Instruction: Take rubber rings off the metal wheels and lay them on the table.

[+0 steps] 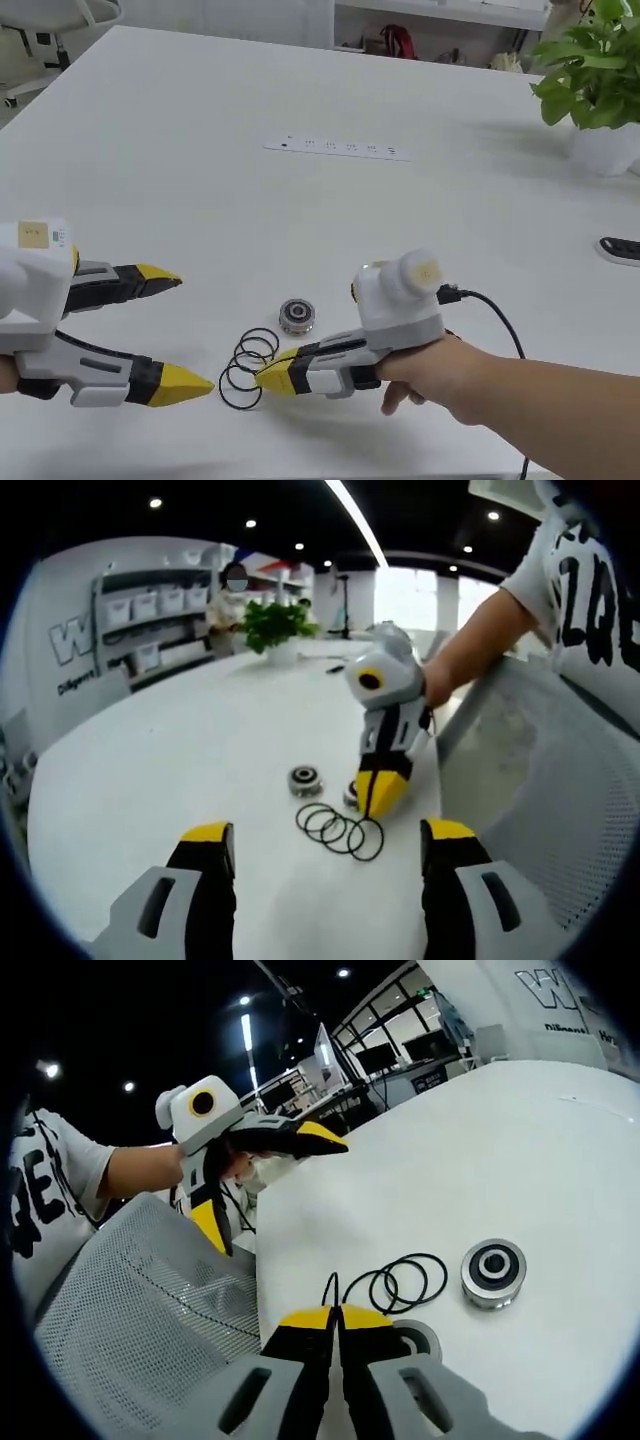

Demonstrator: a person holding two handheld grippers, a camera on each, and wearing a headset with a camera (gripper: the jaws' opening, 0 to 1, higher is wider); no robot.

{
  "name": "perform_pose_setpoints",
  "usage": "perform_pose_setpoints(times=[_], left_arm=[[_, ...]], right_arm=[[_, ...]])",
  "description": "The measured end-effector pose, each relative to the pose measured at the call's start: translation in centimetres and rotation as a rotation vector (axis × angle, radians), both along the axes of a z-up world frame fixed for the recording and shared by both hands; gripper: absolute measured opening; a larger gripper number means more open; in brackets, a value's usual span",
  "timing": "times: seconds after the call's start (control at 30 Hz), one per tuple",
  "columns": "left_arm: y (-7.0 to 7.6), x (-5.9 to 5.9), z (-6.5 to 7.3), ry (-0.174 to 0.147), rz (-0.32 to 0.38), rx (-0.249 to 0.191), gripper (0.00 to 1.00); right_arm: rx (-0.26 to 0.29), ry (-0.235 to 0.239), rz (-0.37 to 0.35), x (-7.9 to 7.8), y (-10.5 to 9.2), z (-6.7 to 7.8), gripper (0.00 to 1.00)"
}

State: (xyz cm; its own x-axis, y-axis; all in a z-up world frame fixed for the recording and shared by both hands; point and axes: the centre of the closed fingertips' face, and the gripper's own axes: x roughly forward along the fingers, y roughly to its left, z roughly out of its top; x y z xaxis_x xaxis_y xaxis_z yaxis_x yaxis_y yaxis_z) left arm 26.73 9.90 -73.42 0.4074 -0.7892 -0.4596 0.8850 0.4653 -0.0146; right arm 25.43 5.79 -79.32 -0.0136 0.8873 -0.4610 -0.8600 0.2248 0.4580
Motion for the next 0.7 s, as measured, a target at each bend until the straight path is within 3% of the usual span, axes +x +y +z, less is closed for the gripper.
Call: perform_pose_setpoints(times=[0.27, 0.43, 0.7], left_arm=[[-0.1, -0.07, -0.16, 0.004, -0.003, 0.007, 0.77], [-0.16, -0.12, -0.17, 0.006, -0.005, 0.008, 0.77], [-0.21, -0.46, -0.28, 0.012, -0.01, 0.013, 0.77]], right_arm=[[-0.029, -0.096, 0.04, -0.02, 0.2, 0.15, 0.03], [-0.042, -0.125, 0.062, -0.23, 0.2, 0.18, 0.08], [-0.081, -0.203, 0.119, -0.66, 0.23, 0.25, 0.25]])
